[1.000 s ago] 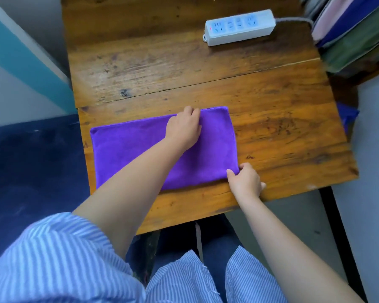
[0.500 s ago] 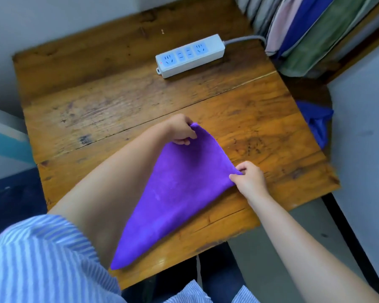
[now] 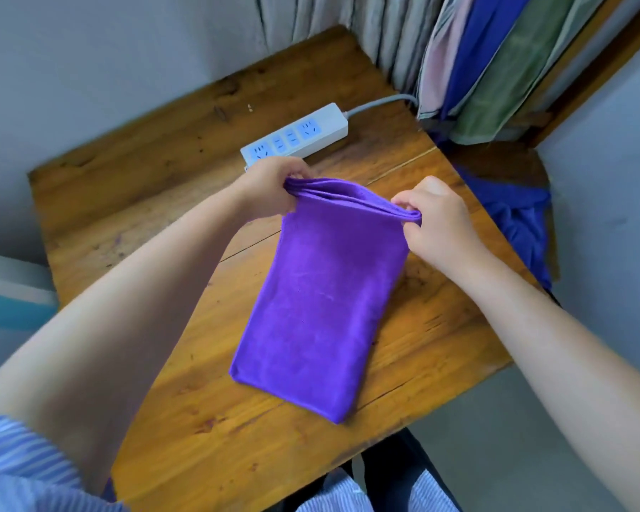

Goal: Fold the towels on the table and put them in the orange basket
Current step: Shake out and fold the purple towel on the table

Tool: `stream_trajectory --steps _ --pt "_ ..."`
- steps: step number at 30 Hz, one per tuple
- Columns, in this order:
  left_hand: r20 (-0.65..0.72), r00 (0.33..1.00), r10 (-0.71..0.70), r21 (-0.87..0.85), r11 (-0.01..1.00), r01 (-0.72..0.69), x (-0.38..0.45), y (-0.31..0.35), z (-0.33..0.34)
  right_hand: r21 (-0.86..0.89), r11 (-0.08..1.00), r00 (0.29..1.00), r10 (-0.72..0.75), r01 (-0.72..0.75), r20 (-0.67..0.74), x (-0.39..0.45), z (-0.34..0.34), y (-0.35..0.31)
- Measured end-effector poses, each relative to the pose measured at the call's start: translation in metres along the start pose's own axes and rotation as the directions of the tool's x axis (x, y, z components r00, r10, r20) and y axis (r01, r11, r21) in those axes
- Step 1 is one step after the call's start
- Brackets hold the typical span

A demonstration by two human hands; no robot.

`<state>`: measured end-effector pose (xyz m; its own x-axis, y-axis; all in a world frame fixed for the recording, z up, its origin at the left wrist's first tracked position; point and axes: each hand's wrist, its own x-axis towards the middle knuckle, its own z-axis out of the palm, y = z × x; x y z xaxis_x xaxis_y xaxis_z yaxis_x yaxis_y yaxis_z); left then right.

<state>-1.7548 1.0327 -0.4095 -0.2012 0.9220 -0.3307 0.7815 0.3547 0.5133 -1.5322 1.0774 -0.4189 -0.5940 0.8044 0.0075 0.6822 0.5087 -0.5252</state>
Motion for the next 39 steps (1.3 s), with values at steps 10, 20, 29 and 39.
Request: stream_trajectory --steps 10,20,29,39 --pt "0.051 0.985 0.168 0.322 0.93 -0.175 -0.118 -0.047 0.046 -0.101 0.954 0.959 -0.279 0.282 0.042 -0.112 0.045 -0.037" --pt "0.11 0.96 0.257 0.319 0.906 -0.279 -0.185 -0.101 0.092 -0.17 0.891 0.905 -0.398 0.421 0.151 -0.18 0.101 -0.045" --pt "0.181 0.98 0.083 0.516 0.84 -0.167 -0.192 -0.119 0.117 -0.29 0.822 0.871 -0.47 0.49 0.14 -0.192 0.124 -0.036" --pt "-0.258 0.95 0.173 0.34 0.937 -0.078 -0.194 -0.07 0.127 -0.363 0.915 0.977 -0.207 0.177 -0.046 -0.143 0.099 -0.034"
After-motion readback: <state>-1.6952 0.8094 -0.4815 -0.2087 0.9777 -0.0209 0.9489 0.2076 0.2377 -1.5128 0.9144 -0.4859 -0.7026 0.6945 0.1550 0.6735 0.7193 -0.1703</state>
